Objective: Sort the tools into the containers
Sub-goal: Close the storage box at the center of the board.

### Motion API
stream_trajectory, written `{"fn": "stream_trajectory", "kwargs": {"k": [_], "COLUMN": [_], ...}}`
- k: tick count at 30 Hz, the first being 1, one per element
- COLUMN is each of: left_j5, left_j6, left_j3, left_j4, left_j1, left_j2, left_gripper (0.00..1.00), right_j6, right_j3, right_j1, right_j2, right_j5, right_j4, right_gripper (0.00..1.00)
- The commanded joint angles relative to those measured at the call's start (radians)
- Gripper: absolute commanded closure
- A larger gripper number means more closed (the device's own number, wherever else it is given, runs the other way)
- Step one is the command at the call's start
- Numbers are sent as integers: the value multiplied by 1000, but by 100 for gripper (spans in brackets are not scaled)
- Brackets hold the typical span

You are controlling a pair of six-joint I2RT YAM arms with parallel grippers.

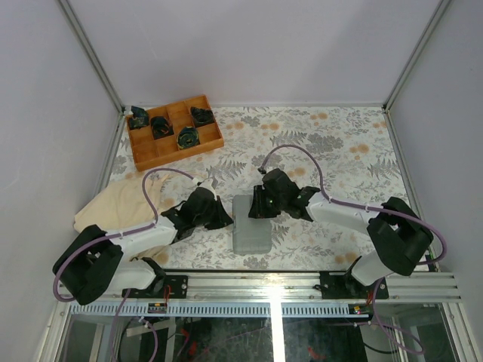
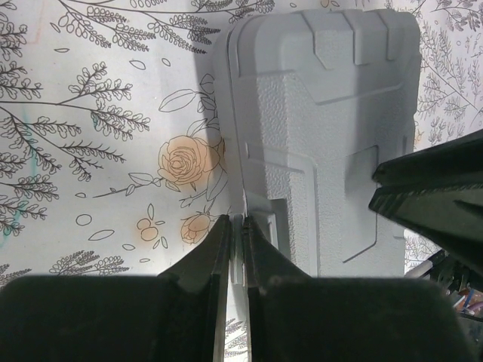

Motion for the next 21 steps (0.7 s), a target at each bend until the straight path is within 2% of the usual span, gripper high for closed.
{"fn": "stream_trajectory", "kwargs": {"k": [1, 4, 10, 21], "left_j5": [12, 10, 18, 26], "left_j6": [18, 12, -4, -61], "left_j3": [12, 17, 38, 71], "left_j4": [-66, -66, -75, -109], "left_j1": [-7, -8, -8, -7], "left_j2": [-14, -15, -41, -150], "left_gripper": [100, 97, 83, 61], "right_j6": [-88, -115, -141, -118], "right_j3": [45, 95, 162, 140], "right_j1": [17, 37, 88, 90], "right_j2": [3, 28, 111, 112], "right_j5": [187, 197, 247, 272], "right_j4": [-239, -291, -385, -378], "right_gripper": [66, 65, 64, 64]}}
